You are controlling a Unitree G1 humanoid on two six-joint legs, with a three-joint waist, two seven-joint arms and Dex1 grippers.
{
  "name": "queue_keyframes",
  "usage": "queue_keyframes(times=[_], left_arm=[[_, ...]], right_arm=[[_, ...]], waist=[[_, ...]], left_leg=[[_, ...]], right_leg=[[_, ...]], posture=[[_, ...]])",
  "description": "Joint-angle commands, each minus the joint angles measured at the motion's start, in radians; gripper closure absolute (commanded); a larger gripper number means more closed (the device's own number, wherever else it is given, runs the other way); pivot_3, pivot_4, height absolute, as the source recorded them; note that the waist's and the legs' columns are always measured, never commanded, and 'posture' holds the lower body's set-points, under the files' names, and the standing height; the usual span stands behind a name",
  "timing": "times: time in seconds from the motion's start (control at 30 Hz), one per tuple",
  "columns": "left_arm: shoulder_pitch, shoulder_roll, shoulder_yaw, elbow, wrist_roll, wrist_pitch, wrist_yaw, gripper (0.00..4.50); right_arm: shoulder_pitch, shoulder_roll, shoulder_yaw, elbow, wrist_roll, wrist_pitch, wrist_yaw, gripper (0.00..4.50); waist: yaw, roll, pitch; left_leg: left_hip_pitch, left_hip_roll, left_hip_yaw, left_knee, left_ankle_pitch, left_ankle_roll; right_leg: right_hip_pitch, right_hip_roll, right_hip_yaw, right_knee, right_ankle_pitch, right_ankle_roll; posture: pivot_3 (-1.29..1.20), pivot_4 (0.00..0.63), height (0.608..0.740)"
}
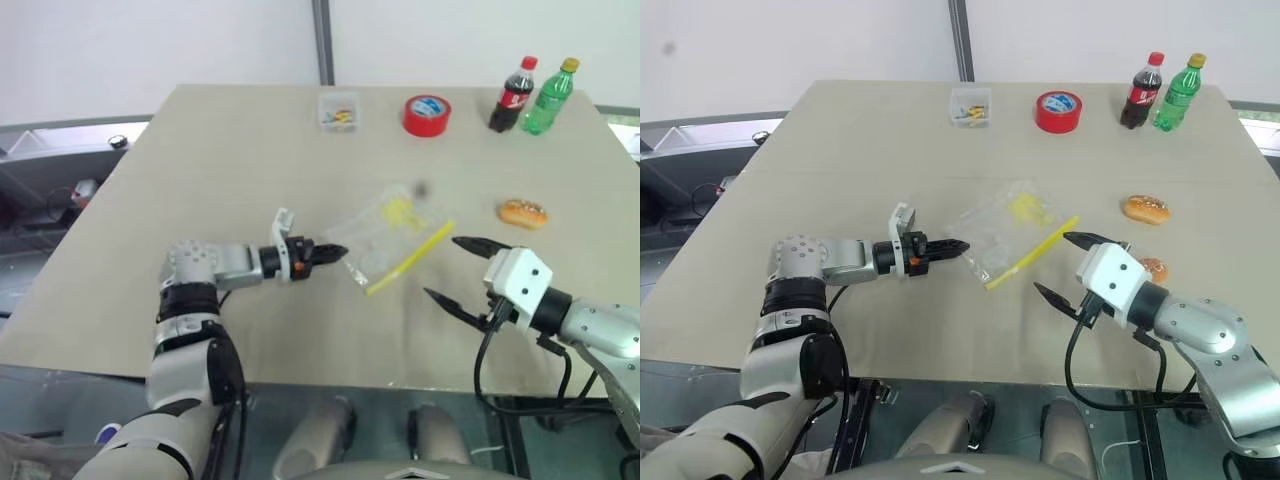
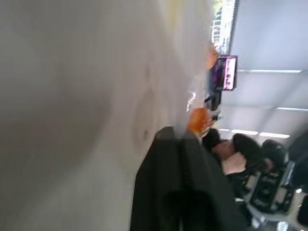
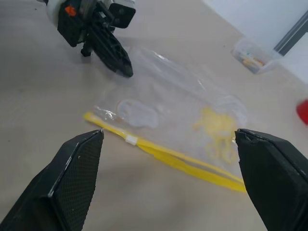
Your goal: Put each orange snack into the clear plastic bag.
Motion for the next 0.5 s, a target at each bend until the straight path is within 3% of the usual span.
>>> queue_keyframes(times=[0.03, 0.1, 0.2, 0.5], left_arm=[[-0.004, -0.085, 0.101, 0.04, -0.02, 0.033, 0.079, 4.41], [-0.02, -0.112, 0.167, 0.023, -0.032, 0.062, 0.118, 4.41], [-0.079, -0.116, 0.24, 0.026, -0.187, 0.079, 0.202, 4.41], [-0.11, -0.102, 0.229, 0.011, -0.588, 0.079, 0.509, 4.41]], right_arm=[[-0.013, 0.019, 0.046, -0.019, -0.076, -0.056, -0.034, 0.0], [-0.018, 0.019, 0.081, -0.007, -0.13, -0.073, -0.042, 0.0], [-0.079, 0.018, 0.187, 0.116, -0.33, -0.136, -0.105, 0.0], [-0.29, 0.177, 0.363, 0.554, -0.703, -0.282, -0.379, 0.0]], waist=[[0.004, 0.0, 0.0], [0.014, -0.001, 0.001], [0.013, -0.006, 0.004], [-0.044, -0.012, 0.007]], left_leg=[[0.0, 0.0, 0.0, 0.0, 0.0, 0.0], [-0.001, 0.0, 0.0, 0.001, 0.001, -0.002], [-0.002, -0.001, 0.0, 0.001, 0.001, -0.002], [-0.003, 0.001, 0.002, 0.001, 0.002, -0.001]], right_leg=[[0.0, 0.0, 0.0, 0.0, 0.0, 0.0], [0.0, 0.0, 0.0, 0.0, 0.0, 0.001], [-0.001, 0.0, 0.001, -0.001, 0.001, 0.001], [-0.004, 0.0, 0.003, 0.002, 0.001, 0.0]], posture=[[0.0, 0.15, 0.71], [0.0, 0.15, 0.71], [0.0, 0.15, 0.71], [0.0, 0.15, 0.71]])
